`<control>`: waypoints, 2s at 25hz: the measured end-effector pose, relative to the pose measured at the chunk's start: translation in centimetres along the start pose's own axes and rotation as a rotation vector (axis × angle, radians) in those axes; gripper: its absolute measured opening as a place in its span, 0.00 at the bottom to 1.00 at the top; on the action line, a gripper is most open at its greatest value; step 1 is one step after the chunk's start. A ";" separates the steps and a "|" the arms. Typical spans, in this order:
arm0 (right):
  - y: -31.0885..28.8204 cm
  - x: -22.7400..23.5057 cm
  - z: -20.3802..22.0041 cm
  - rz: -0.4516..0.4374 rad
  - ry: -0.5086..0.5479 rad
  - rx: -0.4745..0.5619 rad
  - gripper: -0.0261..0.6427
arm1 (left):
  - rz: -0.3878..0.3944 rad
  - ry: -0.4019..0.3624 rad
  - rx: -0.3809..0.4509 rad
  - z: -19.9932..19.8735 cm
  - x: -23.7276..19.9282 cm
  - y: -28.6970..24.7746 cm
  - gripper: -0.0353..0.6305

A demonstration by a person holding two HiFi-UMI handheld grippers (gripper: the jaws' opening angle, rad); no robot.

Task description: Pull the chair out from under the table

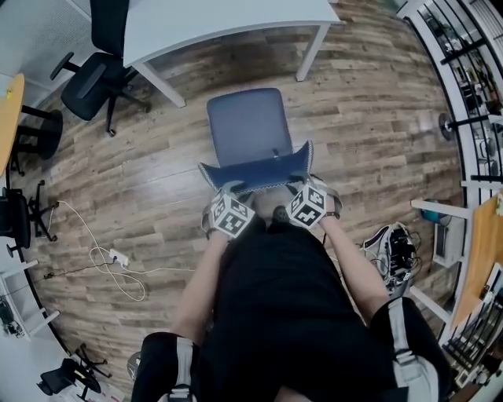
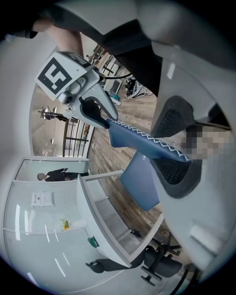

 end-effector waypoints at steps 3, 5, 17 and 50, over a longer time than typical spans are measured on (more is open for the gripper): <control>0.0 0.4 0.0 0.009 0.001 0.009 0.22 | -0.014 0.011 0.012 -0.3 -0.1 -0.1 0.27; -0.1 0.9 -0.3 0.019 -0.002 0.012 0.23 | -0.026 0.011 0.019 -0.6 -0.6 -0.1 0.27; -1.1 3.4 -2.2 0.061 -0.041 0.061 0.24 | -0.056 -0.011 0.065 -2.1 -3.4 0.0 0.28; 6.2 6.5 -3.3 0.202 -0.038 0.169 0.15 | -0.254 0.109 0.214 -5.4 -2.3 5.7 0.26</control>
Point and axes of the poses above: the fingertips, and each gripper's own axes: y backward along the fingers, x to its right, z out of its underside, the point moved 3 cm from there along y, backward along the fingers, and after that the axes turned 6 degrees about z, right-handed, at the moved point
